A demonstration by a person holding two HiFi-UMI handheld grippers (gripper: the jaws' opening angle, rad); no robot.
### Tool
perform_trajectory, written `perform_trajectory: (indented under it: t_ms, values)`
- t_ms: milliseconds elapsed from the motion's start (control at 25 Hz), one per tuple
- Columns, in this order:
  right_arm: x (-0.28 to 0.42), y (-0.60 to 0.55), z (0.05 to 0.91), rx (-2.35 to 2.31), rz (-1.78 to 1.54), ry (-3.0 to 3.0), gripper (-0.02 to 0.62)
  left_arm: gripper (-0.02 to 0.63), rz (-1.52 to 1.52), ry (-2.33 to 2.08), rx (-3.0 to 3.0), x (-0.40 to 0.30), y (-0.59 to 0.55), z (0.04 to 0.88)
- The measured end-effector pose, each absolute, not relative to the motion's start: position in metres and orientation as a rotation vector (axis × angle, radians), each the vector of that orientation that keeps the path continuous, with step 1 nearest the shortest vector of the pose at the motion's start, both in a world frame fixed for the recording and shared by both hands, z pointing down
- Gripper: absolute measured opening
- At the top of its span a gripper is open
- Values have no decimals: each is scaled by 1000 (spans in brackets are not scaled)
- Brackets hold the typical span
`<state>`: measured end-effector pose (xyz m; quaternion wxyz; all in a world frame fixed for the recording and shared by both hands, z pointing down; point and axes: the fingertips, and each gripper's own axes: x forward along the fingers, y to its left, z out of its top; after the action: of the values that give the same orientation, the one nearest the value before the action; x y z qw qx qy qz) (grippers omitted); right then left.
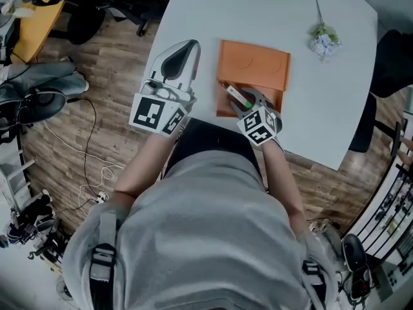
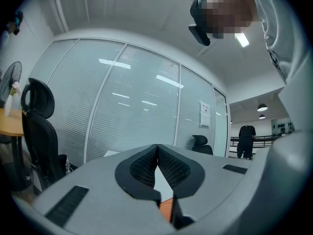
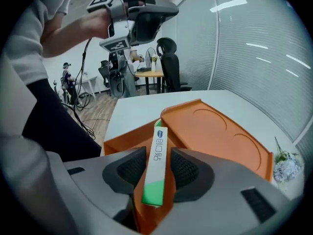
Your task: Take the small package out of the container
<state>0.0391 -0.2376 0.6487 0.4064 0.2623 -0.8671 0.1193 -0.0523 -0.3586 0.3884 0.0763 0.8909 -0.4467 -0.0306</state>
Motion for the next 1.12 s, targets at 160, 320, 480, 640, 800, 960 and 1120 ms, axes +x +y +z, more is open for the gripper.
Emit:
perform_trajectory:
  t_ms: [160, 320, 480, 640, 800, 960, 1120]
  values:
    - [37, -239, 646, 676, 306, -2181, 117, 20, -96, -1350, 2671, -59, -362, 387]
    - [36, -240, 626, 721, 329, -2222, 115, 20, -110, -1356, 2680, -64, -360, 381]
    - [42, -244, 593, 807, 332, -2282, 114, 20, -132, -1357, 2699, -63, -358, 371]
    - [65, -262, 545, 976, 374, -2371, 114, 20, -170, -1364, 2727, -58, -356, 355]
    - [96, -286, 484, 1196, 312, -2444, 114, 20, -207, -1374, 2757, -55, -354, 336]
    - [129, -304, 413, 1449, 135, -2499, 114, 20, -271, -1390, 2790, -52, -350, 312]
    - [155, -304, 346, 1671, -22, -2566, 114, 20, -333, -1405, 2822, -48, -344, 286]
